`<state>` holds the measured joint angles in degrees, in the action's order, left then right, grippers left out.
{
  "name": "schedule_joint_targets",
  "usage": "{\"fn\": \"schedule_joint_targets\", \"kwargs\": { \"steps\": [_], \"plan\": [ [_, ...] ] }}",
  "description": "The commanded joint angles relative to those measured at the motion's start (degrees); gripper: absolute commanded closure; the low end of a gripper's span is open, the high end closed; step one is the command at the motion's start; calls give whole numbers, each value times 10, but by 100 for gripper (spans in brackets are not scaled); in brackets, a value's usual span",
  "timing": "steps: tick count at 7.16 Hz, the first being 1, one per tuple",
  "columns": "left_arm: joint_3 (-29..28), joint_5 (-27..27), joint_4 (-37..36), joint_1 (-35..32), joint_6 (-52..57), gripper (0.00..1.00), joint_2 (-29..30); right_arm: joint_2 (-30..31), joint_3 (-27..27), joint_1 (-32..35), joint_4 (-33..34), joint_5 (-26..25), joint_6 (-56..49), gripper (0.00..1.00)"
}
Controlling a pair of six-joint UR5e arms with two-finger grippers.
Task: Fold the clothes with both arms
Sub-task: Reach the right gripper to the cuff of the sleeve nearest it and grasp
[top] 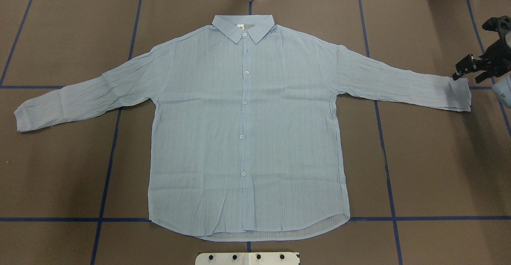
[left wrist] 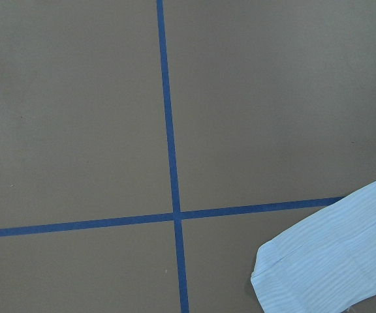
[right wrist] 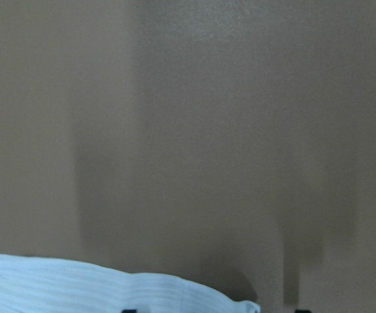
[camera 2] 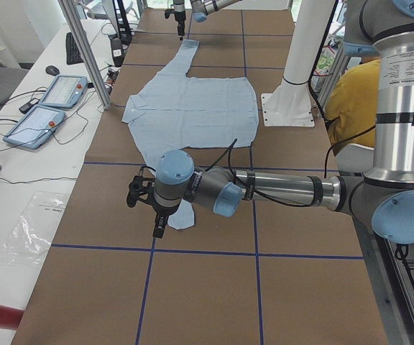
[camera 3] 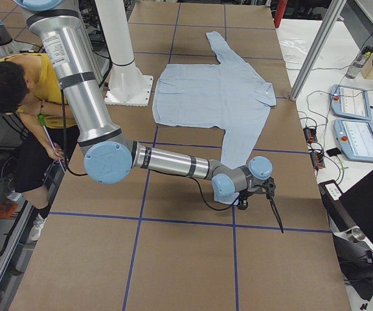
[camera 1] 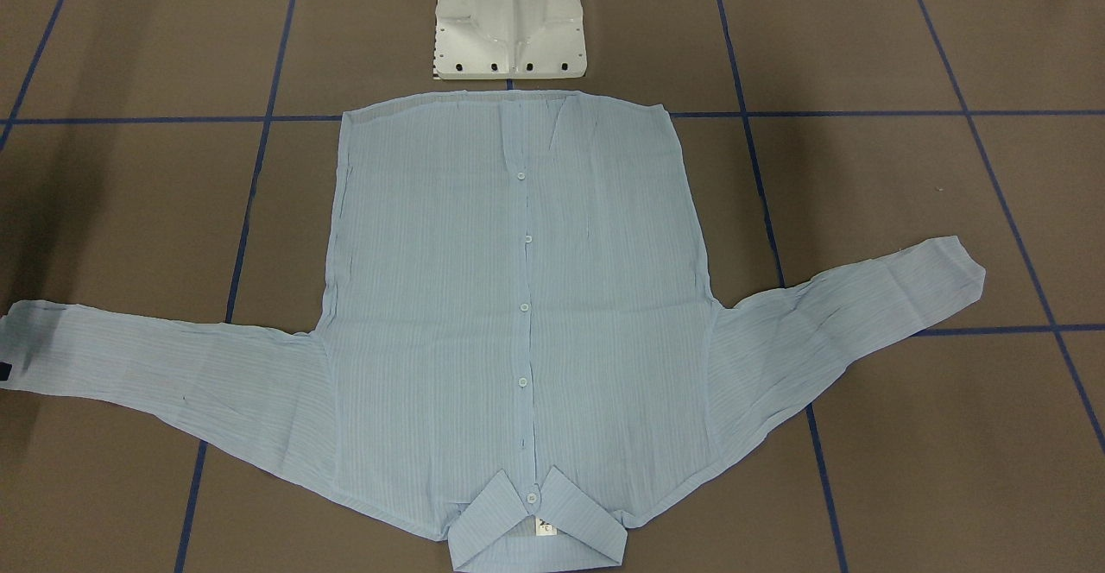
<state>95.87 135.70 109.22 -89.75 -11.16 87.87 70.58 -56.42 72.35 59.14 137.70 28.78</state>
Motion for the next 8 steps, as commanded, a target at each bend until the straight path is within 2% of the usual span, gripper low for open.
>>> {"fn": "schedule_joint_targets", "kwargs": {
  "steps": [1, 2, 3, 5, 7, 8],
  "plan": [
    [0, 0, 0, 0, 0, 0, 0, 0, 8, 0, -1, -1, 0, 30],
    [0, 0, 1, 0, 0, 0, 0, 0, 9, 0, -1, -1, 0, 35],
    [-1, 0, 1, 0, 0, 0, 0, 0, 9, 0, -1, -1, 0, 45],
    [-1, 0, 0, 0, 0, 0, 0, 0, 9, 0, 1, -1, 0, 100],
    [-1, -1, 1, 0, 0, 0, 0, -7, 6, 0, 3, 4, 7, 100],
    [-1, -1, 0, 0, 0, 0, 0, -7, -12, 0, 2, 19, 17, 100]
  ]
}}
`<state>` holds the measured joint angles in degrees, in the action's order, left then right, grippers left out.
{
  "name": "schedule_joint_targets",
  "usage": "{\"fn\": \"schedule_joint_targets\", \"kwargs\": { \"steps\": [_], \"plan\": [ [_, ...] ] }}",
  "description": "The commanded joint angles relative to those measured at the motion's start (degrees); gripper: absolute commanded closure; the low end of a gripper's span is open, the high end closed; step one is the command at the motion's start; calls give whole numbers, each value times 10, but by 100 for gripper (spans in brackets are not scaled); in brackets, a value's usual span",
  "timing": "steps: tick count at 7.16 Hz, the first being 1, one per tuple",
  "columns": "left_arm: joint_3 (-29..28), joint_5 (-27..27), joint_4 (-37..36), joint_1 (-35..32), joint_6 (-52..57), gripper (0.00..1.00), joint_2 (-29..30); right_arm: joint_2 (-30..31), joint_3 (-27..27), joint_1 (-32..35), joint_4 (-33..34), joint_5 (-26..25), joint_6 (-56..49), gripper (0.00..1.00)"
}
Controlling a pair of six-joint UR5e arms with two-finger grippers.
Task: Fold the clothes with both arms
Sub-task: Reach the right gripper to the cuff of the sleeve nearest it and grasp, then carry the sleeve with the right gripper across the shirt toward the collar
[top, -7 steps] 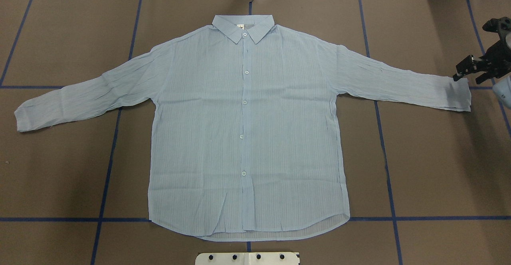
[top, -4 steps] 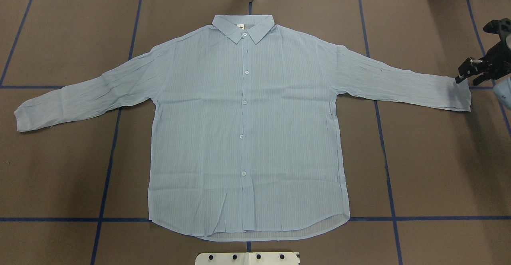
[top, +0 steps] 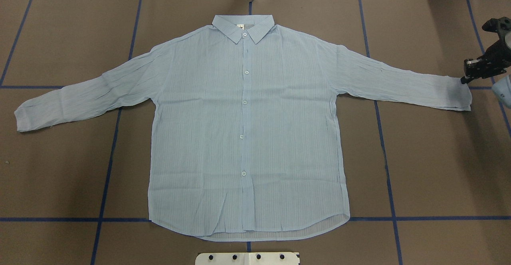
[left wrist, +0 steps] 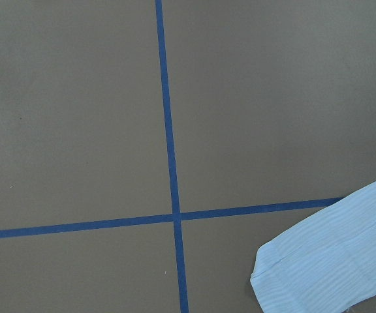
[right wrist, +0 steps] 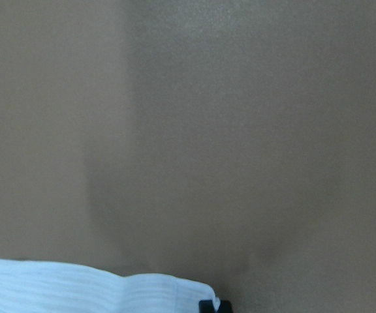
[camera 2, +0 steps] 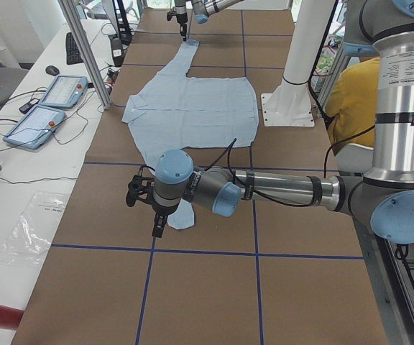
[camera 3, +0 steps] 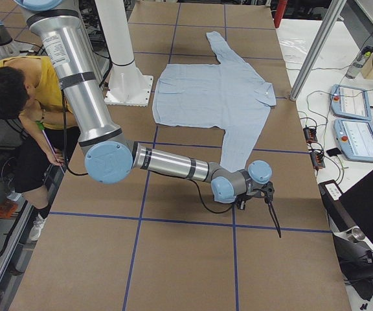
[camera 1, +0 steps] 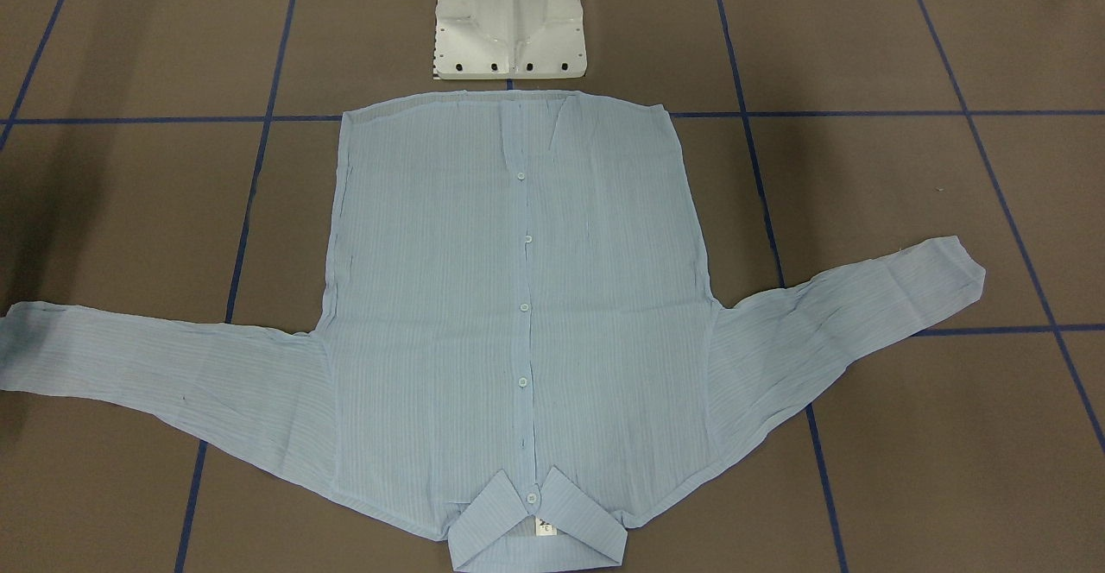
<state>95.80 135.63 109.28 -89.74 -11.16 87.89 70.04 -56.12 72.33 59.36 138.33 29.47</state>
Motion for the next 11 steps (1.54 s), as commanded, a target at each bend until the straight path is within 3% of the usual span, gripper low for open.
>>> {"fn": "schedule_joint_targets", "kwargs": {
  "steps": [1, 4, 5, 7, 8, 9, 10, 11],
  "plan": [
    [1, 1, 0, 0, 0, 0, 0, 5, -68, 0, 7, 32, 43, 100],
    [2, 1, 0, 0, 1, 0, -3, 1, -165, -43, 11, 33, 206, 100],
    [2, 1, -1, 0, 2, 0, -4, -10, -196, -85, 10, 18, 322, 100],
    [1, 2, -1, 0, 3, 0, -4, -66, -232, -163, 10, -62, 480, 100],
    [1, 2, -1, 0, 3, 0, -4, -111, -231, -206, 18, -125, 564, 100],
    [1, 1, -1, 0, 4, 0, -5, -159, -222, -239, 50, -156, 594, 100],
    [1, 2, -2, 1, 4, 0, -5, -230, -194, -251, 102, -179, 621, 100],
    [1, 2, -2, 1, 4, 0, -5, -282, -161, -264, 109, -184, 651, 100]
  ]
}}
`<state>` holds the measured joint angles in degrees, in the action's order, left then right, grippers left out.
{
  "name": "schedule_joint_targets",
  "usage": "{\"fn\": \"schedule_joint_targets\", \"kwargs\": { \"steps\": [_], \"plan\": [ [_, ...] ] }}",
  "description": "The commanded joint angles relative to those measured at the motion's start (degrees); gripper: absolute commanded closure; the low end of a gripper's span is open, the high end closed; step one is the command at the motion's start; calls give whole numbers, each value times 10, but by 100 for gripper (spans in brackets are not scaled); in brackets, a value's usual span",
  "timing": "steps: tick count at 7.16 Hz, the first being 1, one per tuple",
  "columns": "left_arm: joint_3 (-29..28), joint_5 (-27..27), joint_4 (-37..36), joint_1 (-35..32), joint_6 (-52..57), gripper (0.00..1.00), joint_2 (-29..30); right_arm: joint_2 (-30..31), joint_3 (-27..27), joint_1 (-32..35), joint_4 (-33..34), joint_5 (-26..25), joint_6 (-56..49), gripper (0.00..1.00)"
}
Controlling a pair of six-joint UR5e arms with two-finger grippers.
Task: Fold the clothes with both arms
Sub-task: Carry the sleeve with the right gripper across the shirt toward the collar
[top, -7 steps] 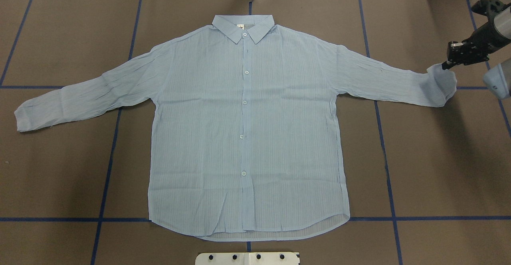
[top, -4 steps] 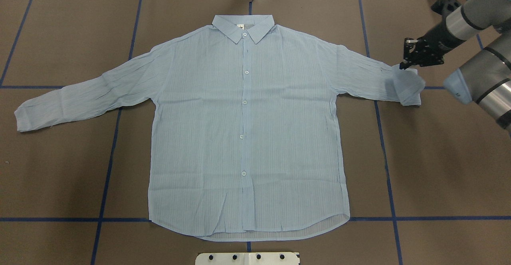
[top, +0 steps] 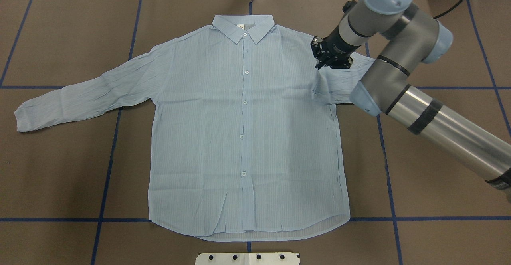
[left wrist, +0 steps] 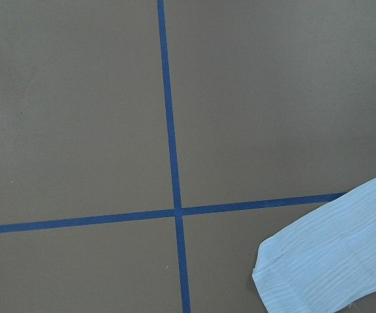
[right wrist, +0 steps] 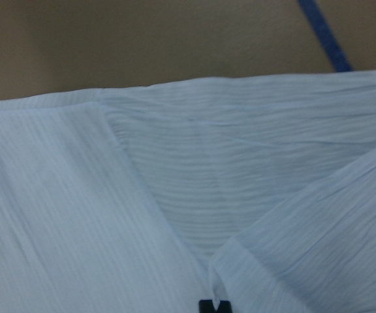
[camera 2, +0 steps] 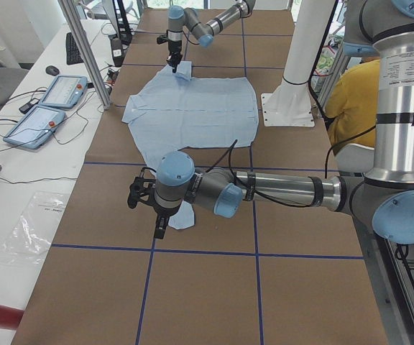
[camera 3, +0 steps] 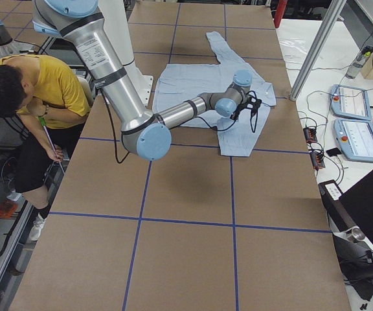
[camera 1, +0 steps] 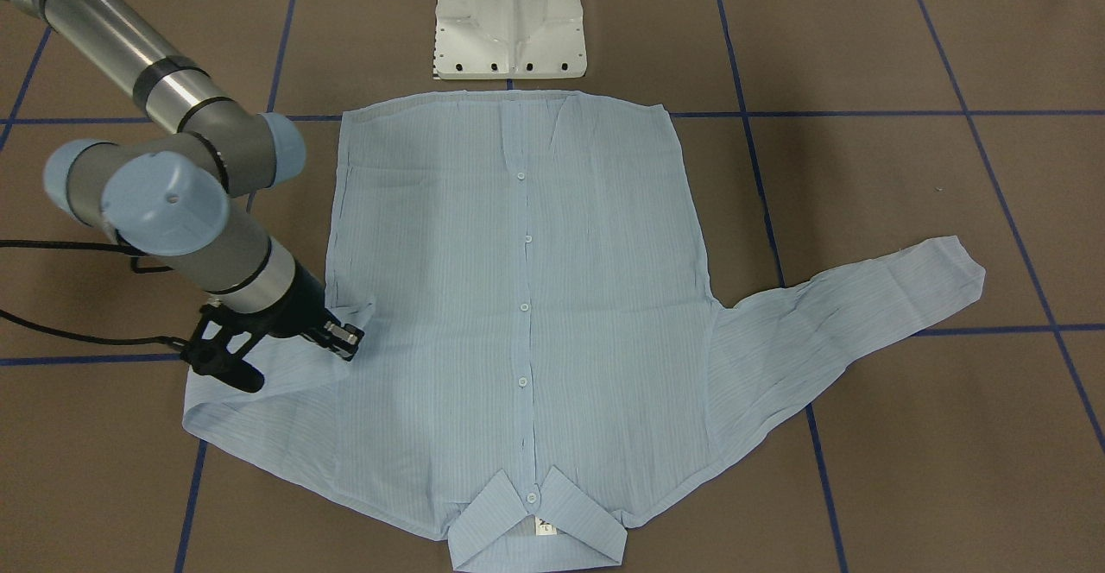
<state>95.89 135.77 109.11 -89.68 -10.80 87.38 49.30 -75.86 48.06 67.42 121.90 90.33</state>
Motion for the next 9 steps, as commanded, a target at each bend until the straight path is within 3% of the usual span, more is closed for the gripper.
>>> {"fn": "schedule_joint_targets", "kwargs": {
  "steps": [1, 2, 3, 5, 9],
  "plan": [
    [0, 0, 0, 1, 1, 0, 0, -117, 74, -49, 22, -63, 78, 100],
    [-1, 0, -1, 1, 1, 0, 0, -173, 126, -62, 21, -79, 129, 100],
    [-1, 0, -1, 2, 1, 0, 0, -192, 136, -79, 11, -89, 130, 100],
    [0, 0, -1, 3, 1, 0, 0, -197, 146, -104, -23, -134, 133, 100],
    [0, 0, -1, 6, 1, 0, 0, -245, 203, -111, -28, -148, 156, 100]
  ]
}}
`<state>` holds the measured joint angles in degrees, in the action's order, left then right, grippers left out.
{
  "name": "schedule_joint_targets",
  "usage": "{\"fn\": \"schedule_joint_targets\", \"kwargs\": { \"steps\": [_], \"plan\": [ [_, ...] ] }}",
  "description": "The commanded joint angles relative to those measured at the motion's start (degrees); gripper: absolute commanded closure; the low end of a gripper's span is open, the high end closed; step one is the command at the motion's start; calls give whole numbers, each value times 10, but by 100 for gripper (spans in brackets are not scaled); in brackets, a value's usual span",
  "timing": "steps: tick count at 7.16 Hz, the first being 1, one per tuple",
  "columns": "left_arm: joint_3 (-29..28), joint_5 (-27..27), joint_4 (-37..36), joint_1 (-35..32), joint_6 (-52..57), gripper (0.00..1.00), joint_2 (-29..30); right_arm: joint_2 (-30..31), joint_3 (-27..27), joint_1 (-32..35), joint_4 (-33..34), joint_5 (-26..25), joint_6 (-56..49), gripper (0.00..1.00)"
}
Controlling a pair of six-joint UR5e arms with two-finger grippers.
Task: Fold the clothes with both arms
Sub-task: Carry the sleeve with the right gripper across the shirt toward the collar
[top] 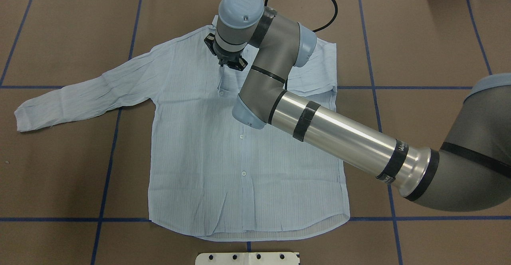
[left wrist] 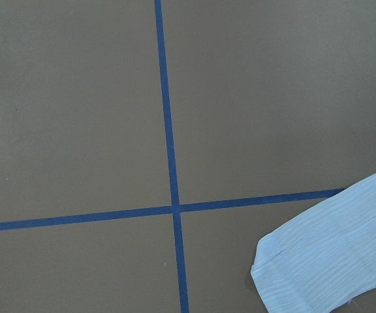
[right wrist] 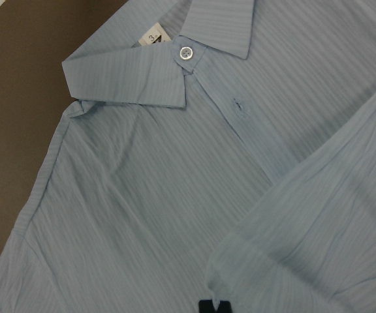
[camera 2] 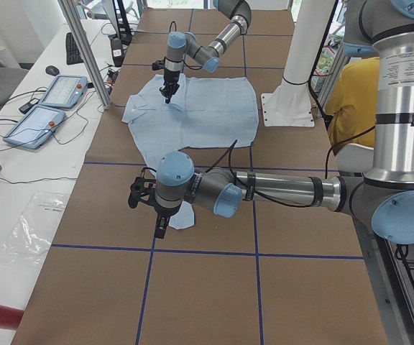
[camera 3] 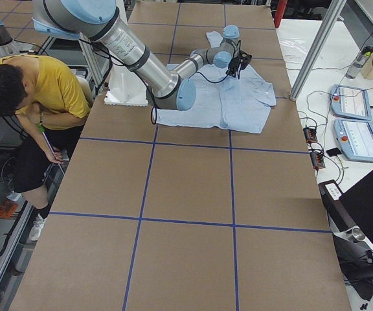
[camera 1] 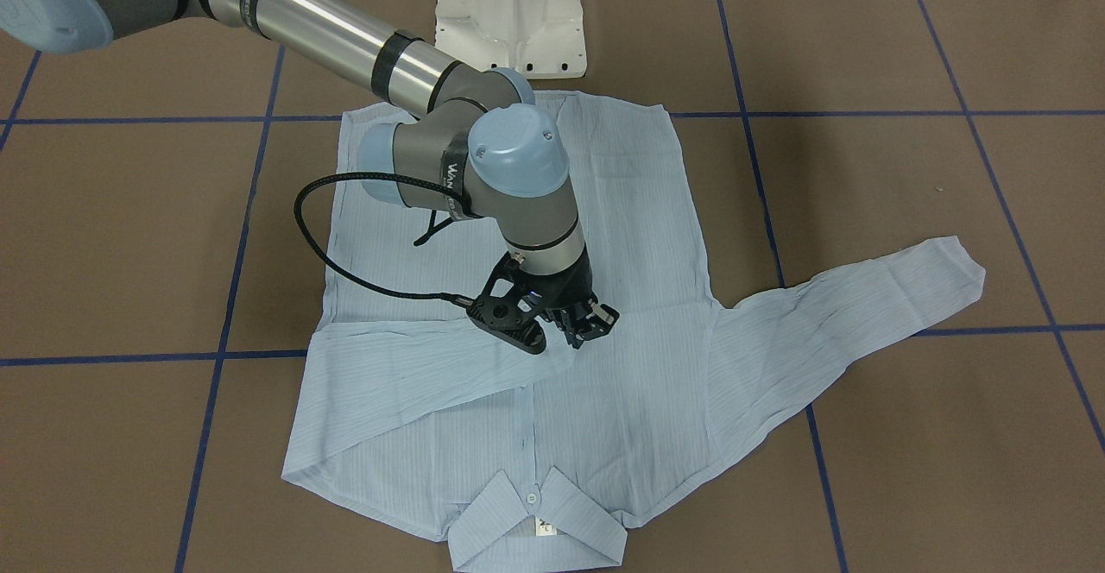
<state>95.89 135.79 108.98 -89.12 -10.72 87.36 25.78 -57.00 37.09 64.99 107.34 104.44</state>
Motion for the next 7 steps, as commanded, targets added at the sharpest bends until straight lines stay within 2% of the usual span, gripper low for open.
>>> {"fn": "schedule_joint_targets", "kwargs": {
  "steps": [1, 6, 7],
  "plan": [
    [0, 0, 1, 2, 0, 0, 0, -12, 15, 0, -5, -3, 31, 100],
    [1, 0, 1, 3, 0, 0, 0, -38, 67, 0, -19, -41, 65, 100],
    [1, 0, 1, 3, 0, 0, 0, -48, 87, 0, -44, -45, 90, 100]
  ]
}}
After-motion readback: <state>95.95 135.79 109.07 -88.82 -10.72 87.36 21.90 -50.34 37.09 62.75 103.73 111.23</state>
